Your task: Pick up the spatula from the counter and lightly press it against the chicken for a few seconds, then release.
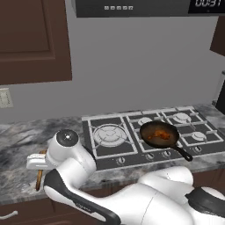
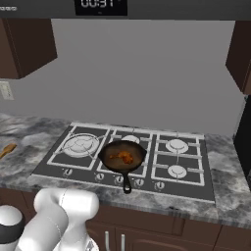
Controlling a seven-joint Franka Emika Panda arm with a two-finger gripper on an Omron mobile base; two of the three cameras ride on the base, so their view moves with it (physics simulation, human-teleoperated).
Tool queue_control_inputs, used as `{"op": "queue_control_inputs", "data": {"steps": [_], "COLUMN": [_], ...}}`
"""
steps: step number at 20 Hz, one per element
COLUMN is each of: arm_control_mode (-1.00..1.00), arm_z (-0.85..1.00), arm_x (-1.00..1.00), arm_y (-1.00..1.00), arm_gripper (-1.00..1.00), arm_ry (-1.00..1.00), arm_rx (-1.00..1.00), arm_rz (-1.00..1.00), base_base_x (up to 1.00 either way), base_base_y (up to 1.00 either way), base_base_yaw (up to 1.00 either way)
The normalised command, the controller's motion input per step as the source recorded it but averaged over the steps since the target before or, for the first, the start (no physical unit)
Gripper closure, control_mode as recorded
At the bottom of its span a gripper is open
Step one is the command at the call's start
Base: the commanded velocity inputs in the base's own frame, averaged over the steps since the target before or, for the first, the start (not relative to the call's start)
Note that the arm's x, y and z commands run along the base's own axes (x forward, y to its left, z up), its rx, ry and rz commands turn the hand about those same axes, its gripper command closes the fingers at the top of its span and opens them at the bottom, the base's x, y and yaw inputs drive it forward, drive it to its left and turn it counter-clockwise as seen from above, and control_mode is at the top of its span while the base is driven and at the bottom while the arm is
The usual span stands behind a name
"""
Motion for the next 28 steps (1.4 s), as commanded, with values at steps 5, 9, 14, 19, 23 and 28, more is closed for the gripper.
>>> {"op": "queue_control_inputs", "data": {"steps": [5, 9, 14, 19, 23, 28], "arm_control_mode": [-1.0, -1.0, -1.0, -1.0, -1.0, -1.0], "arm_z": [-0.16, -0.18, -0.16, -0.12, -0.13, -0.14], "arm_x": [0.15, 0.13, 0.1, 0.1, 0.1, 0.09], "arm_y": [0.1, 0.09, 0.07, 0.06, 0.13, 0.11], "arm_gripper": [-1.0, -1.0, -1.0, -1.0, -1.0, -1.0], "arm_ry": [0.01, 0.01, 0.01, 0.0, 0.0, 0.0], "arm_rx": [0.0, 0.0, 0.0, 0.0, 0.0, 0.0], "arm_rz": [0.0, -0.01, -0.01, -0.01, 0.0, 0.0], "base_base_x": [0.0, 0.0, 0.0, 0.0, 0.0, 0.0], "base_base_y": [0.0, 0.0, 0.0, 0.0, 0.0, 0.0], "base_base_yaw": [0.0, 0.0, 0.0, 0.0, 0.0, 0.0]}}
